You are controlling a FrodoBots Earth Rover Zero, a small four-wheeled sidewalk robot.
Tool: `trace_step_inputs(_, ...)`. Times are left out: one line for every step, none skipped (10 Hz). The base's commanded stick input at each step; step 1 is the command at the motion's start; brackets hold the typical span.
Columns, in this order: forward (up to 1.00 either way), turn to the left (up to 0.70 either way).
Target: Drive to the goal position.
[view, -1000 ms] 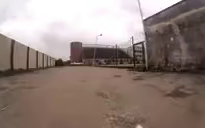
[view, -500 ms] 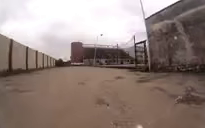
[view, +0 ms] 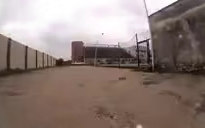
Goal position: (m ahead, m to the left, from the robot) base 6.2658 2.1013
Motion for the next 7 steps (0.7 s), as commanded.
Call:
trace_step_inputs(0.70,0.00)
trace_step_inputs(0.70,0.00)
trace_step_inputs(0.70,0.00)
trace_step_inputs(0.70,0.00)
trace_step_inputs(0.70,0.00)
trace_step_inputs(0.70,0.00)
trace_step_inputs(0.70,0.00)
